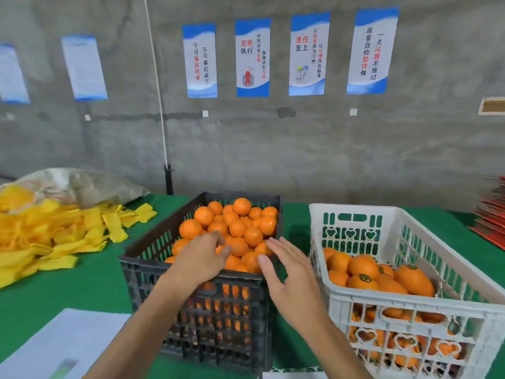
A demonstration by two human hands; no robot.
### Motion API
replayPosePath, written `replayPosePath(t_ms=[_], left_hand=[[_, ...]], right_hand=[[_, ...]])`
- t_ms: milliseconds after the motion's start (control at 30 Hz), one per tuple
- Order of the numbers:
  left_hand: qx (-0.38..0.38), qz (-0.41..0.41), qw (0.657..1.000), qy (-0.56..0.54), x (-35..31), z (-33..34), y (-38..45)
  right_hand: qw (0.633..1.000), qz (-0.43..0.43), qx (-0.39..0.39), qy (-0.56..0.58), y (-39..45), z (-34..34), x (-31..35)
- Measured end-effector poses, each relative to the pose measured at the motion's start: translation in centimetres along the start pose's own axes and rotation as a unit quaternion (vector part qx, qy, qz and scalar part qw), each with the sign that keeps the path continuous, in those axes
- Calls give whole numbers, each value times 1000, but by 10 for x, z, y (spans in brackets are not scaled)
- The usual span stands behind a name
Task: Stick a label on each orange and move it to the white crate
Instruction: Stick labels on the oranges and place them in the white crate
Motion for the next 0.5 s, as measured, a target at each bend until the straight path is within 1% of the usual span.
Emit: replayPosePath(t_ms=[67,133,167,233,300,433,500], left_hand=[[33,-40,998,38,21,-10,22],[121,-79,985,98,36,-12,46],[169,-109,971,131,43,-10,55],[239,-166,937,195,63,-6,69],[299,-191,908,221,84,-1,77],[365,-182,879,248,97,-6,74],[356,-182,878,262,93,-8,71]], right_hand=[[1000,8,29,-10,11,14,6],[998,30,55,-12,19,24,9],[997,40,62,-4,22,28,9],[996,50,68,2,25,33,8],[997,54,60,2,25,36,7],[998,56,32,-7,22,41,8],[998,53,20,-13,19,43,8]])
Point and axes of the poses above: each hand's wrist, its own y-axis towards the middle knuckle, its own z-axis out of the palm, x = y × z, the point moved 2 cm from there along y, towards the middle knuckle, and after that the axes turned 2 degrees about x, right-handed, at the moved point
